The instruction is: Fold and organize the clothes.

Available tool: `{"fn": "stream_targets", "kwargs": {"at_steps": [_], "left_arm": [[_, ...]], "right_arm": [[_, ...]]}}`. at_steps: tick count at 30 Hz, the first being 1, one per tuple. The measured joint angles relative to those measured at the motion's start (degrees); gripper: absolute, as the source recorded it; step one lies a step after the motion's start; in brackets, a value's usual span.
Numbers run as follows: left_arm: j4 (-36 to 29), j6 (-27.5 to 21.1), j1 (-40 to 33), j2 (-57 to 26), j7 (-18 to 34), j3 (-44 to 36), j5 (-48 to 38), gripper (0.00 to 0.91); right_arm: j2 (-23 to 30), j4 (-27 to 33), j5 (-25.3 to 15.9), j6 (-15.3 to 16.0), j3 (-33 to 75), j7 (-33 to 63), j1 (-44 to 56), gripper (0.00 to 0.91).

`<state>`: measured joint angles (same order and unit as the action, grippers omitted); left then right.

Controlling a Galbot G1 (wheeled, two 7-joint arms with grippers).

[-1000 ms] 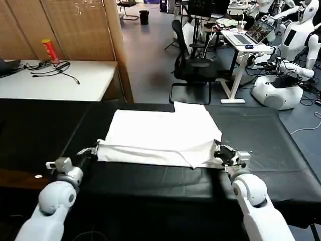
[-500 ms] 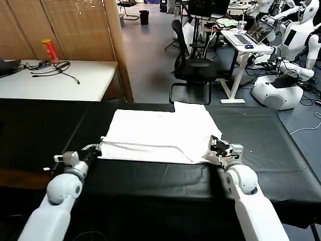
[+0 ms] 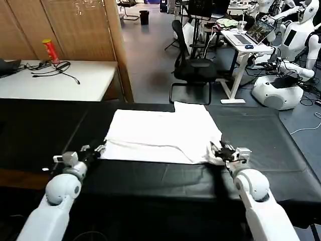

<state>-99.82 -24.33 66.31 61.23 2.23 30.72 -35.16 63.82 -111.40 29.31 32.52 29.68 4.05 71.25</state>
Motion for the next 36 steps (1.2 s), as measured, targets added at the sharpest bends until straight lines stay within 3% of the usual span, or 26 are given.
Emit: {"fn": "stream_targets", "kwargs": {"at_steps": [4, 6, 7, 12, 13, 14, 15, 16, 17, 18, 19, 20, 21, 26, 36], "left_arm": [[-1.7, -0.8, 2.4, -0.6, -0.3, 0.9, -2.3, 0.878], [-2.1, -0.8, 3.7, -0.6, -0.5, 1.4, -2.4, 0.878], [-2.3, -0.8, 4.2, -0.7, -0.7, 1.6, -2.4, 0.878], [-2.5, -0.9, 6.1, -0.7, -1.5, 2.1, -2.9, 0.878], [-2.5, -0.9, 6.2, -0.6, -1.6, 2.1, -3.0, 0.839], [-2.5, -1.0, 6.4, -0.6, -1.7, 2.1, -3.0, 0.790], [-2.5, -1.0, 6.5, -0.5, -1.8, 2.1, -3.1, 0.663], [-2.5, -1.1, 6.6, -0.5, -1.9, 2.1, -3.1, 0.614], [-2.5, -1.1, 6.7, -0.5, -2.0, 2.1, -3.1, 0.478], [-2.4, -1.2, 6.7, -0.5, -2.0, 2.1, -3.2, 0.371], [-2.4, -1.3, 6.7, -0.5, -2.0, 2.1, -3.3, 0.098], [-2.4, -1.3, 6.8, -0.4, -2.0, 2.1, -3.3, 0.029], [-2.3, -1.3, 6.8, -0.5, -2.1, 2.1, -3.3, 0.000], [-2.4, -1.2, 7.2, -0.4, -2.1, 2.0, -3.2, 0.000], [-4.8, -1.7, 10.0, -0.8, -0.1, 1.9, 1.6, 0.000]], "right_arm": [[0.0, -1.4, 0.1, -0.2, 1.0, -0.2, 2.5, 0.878], [0.2, -1.6, 0.1, -0.7, 1.3, -0.3, 3.4, 0.829], [0.4, -1.6, 0.0, -0.8, 1.4, -0.4, 3.8, 0.751], [1.2, -1.1, -0.2, -1.1, 1.5, -0.5, 5.0, 0.692], [1.4, -1.1, -0.3, -1.1, 1.4, -0.5, 5.1, 0.673], [1.6, -1.1, -0.3, -1.1, 1.4, -0.5, 5.3, 0.673], [1.7, -1.1, -0.5, -1.1, 1.3, -0.6, 5.4, 0.575], [1.8, -1.1, -0.5, -1.1, 1.2, -0.6, 5.6, 0.556], [2.0, -1.1, -0.7, -1.2, 1.2, -0.6, 5.6, 0.468], [2.0, -1.2, -0.8, -1.2, 1.1, -0.6, 5.7, 0.302], [2.1, -1.2, -0.9, -1.2, 1.0, -0.7, 5.8, 0.176], [2.2, -1.2, -1.1, -1.2, 0.9, -0.7, 5.9, 0.176], [2.3, -1.3, -1.2, -1.2, 0.8, -0.7, 5.9, 0.088], [2.2, -1.9, -1.2, -0.7, 0.7, 0.2, 6.5, 0.029], [-1.3, -7.6, 3.1, 6.4, 2.1, 5.0, 10.3, 0.000]]}}
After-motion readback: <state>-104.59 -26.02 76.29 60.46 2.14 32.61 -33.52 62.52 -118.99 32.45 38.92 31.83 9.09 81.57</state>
